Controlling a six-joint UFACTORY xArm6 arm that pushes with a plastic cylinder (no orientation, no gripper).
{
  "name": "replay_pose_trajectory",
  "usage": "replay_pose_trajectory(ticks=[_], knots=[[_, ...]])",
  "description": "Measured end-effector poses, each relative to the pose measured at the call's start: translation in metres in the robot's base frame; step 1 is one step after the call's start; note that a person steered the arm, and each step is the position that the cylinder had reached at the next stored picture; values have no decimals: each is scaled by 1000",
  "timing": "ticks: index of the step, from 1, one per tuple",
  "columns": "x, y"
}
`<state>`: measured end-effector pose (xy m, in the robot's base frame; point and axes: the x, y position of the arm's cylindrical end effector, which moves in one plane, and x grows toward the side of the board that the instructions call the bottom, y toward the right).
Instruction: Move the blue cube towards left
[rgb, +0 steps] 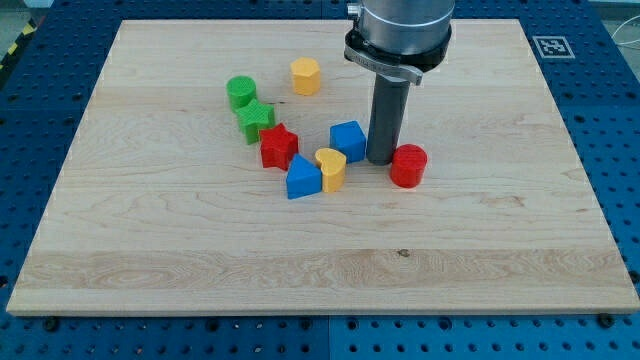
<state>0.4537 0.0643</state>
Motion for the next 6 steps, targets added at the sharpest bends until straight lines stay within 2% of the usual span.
replay_pose_trajectory(ticks=[4, 6], knots=[[-17, -39], [-10, -48]])
